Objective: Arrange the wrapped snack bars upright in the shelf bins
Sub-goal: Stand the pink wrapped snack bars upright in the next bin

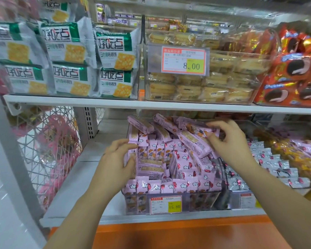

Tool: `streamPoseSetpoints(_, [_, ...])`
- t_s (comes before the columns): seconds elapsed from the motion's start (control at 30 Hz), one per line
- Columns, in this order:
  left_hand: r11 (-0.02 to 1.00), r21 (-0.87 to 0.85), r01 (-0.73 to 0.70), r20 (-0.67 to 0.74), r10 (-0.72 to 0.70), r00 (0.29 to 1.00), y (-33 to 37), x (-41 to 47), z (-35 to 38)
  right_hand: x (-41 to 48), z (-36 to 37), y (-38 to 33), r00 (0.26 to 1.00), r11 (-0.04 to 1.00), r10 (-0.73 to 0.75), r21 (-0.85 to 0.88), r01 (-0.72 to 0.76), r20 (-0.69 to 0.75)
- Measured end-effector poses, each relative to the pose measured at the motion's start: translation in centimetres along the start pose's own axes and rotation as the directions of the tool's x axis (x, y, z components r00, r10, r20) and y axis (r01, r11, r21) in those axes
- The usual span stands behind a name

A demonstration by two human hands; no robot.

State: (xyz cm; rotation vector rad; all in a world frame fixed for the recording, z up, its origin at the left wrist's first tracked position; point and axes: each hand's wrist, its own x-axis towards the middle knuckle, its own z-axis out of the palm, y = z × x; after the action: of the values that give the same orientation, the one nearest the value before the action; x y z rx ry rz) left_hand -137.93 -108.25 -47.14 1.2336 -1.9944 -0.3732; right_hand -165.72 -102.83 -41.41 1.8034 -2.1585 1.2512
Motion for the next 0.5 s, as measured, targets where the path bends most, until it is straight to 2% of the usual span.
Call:
streamPoseSetpoints(0.03, [1.0, 0.0, 0.001, -0.001, -0.001, 1.0, 0.0, 0.0, 0.0, -0.4, 0.0, -0.4, 0.997, 0.996, -0.075, -0.039, 0.076, 0.023])
streamPoseSetpoints(0.1, [1.0, 0.003, 0.002, -0.004, -0.002, 1.0, 0.1, 0.0, 0.0, -0.9, 0.4, -0.8, 0.959, 0.941, -0.209, -0.228, 0.251, 0.194])
streamPoseSetpoints(0.13, [1.0, 0.003, 0.002, -0.003, -0.002, 1.0, 0.1, 0.0, 0.0, -0.9, 0.7, -0.8, 0.937, 0.903, -0.213, -0.309, 0.298, 0.278])
streamPoseSetpoints(0.2, [1.0, 0.001, 0.002, -0.006, -0.001, 1.0, 0.0, 0.0, -0.1, -0.6, 1.0, -0.7, 0.936, 0.899, -0.154, -0.348, 0.265, 0.316])
streamPoseSetpoints(0.3, [1.0, 0.007, 0.002, -0.003, -0.002, 1.0, 0.0, -0.1, -0.1, 0.0, 1.2, 0.0, 0.968, 0.944, -0.135, -0.269, 0.191, 0.213])
streamPoseSetpoints(0.5, [1.0, 0.017, 0.003, -0.005, -0.003, 1.0, -0.1, -0.1, 0.0, 0.9, 1.3, 0.7, 0.962, 0.953, -0.086, -0.261, 0.155, 0.258])
